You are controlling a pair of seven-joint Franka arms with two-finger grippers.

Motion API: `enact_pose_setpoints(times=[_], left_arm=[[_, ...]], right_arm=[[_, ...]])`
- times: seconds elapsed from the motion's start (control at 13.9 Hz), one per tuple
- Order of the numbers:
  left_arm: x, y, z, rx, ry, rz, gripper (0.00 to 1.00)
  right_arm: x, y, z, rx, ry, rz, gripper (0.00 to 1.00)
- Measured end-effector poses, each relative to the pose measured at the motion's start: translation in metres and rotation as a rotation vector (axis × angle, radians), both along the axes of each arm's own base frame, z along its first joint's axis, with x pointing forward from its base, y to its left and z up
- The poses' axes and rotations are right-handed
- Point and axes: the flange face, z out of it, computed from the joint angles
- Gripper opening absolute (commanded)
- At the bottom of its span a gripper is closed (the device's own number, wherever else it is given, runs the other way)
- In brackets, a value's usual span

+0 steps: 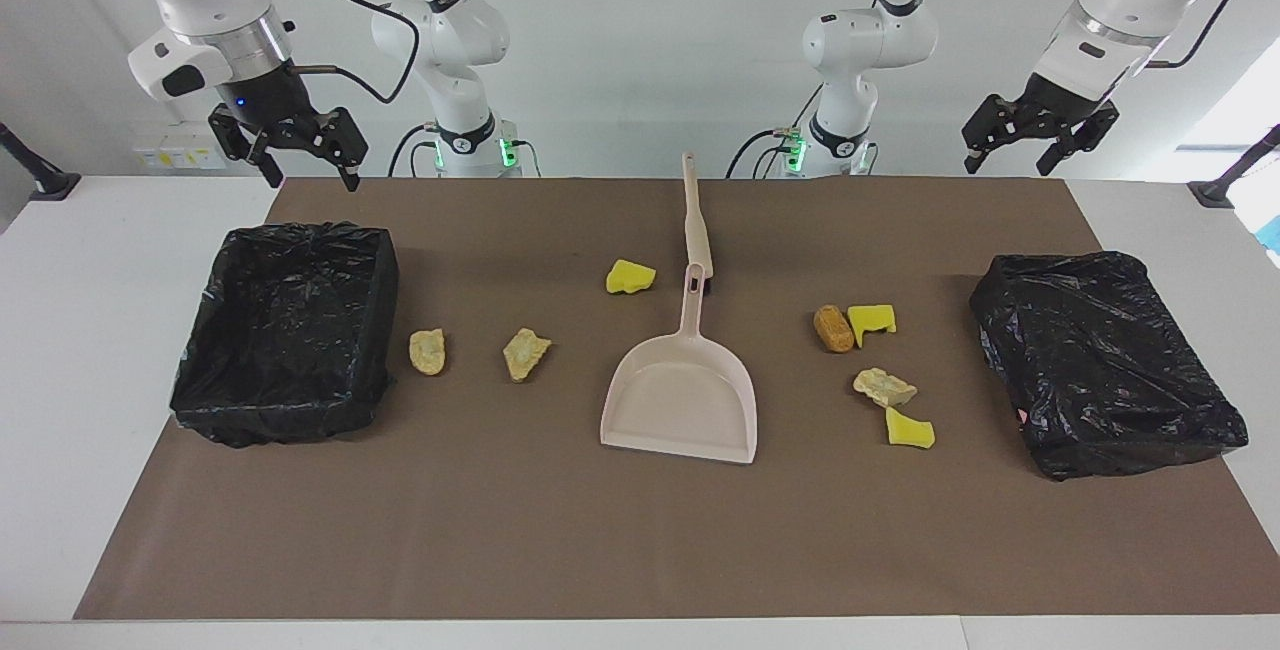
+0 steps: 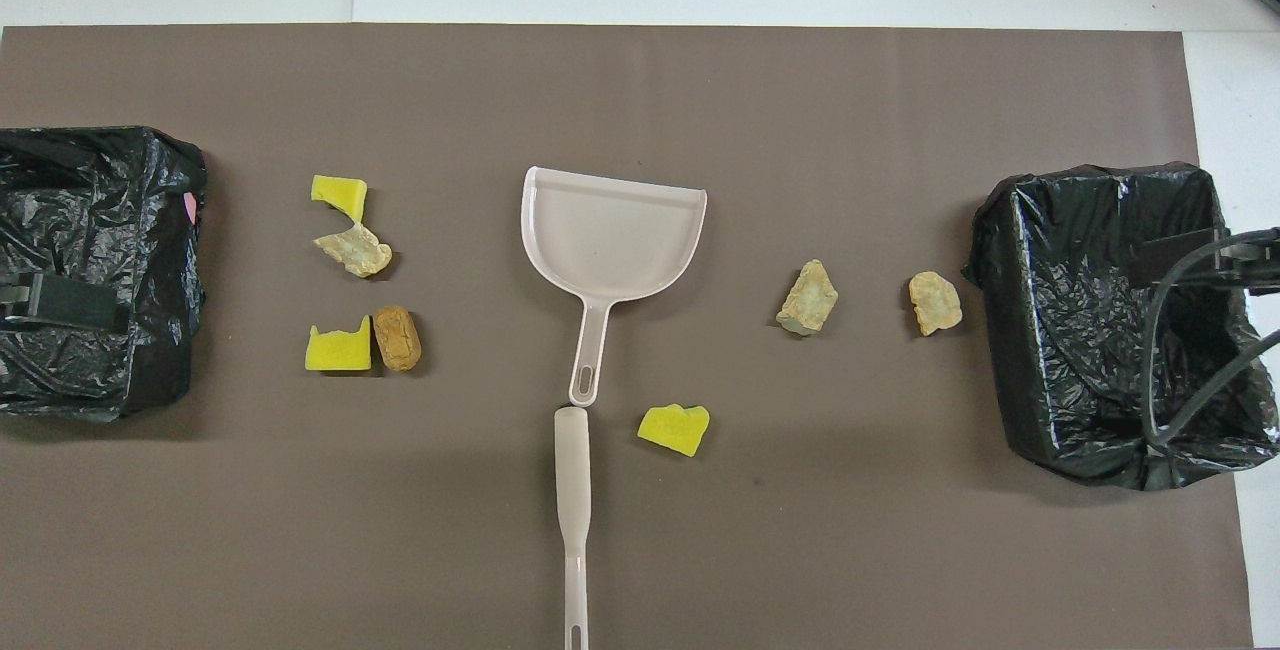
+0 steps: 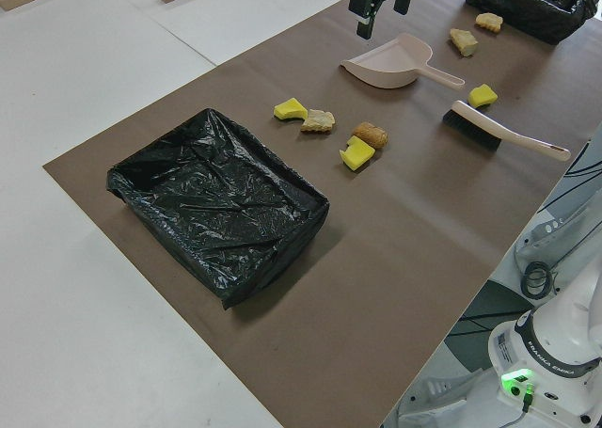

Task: Sweep and dump trash in bin

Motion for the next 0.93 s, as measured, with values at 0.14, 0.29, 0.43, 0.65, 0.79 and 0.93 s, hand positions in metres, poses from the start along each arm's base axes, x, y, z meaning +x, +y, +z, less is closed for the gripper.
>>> enact_pose_setpoints(times=[0.14, 0.29, 0.43, 0.65, 0.79, 0.93], left_arm=[[-0.001, 0.0, 0.01, 0.0, -0.017, 0.0, 1.0], [-0.002, -0.001, 0.018, 0.0, -0.032, -0.001, 1.0], [-0.003, -0.002, 0.018, 0.0, -0.03, -0.004, 1.0], [-0.003, -0.005, 0.018, 0.001, -0.028, -0.009, 1.0], [-0.005, -0.005, 0.016, 0.001, -0.011, -0.011, 1.0], [-0.007, -0.018, 0.016, 0.001, -0.003, -0.037, 1.0]], right_arm=[[0.0, 0.0, -0.001, 0.0, 0.001, 0.001, 1.0], [0.0, 0.0, -0.001, 0.0, 0.002, 0.001, 1.0], [0.0, 0.0, -0.002, 0.0, 0.003, 0.001, 1.0], [0.0, -0.001, -0.002, 0.0, 0.004, 0.0, 1.0], [0.0, -0.001, -0.002, 0.0, 0.004, -0.001, 1.0], [0.0, -0.001, -0.002, 0.0, 0.005, -0.001, 1.0]])
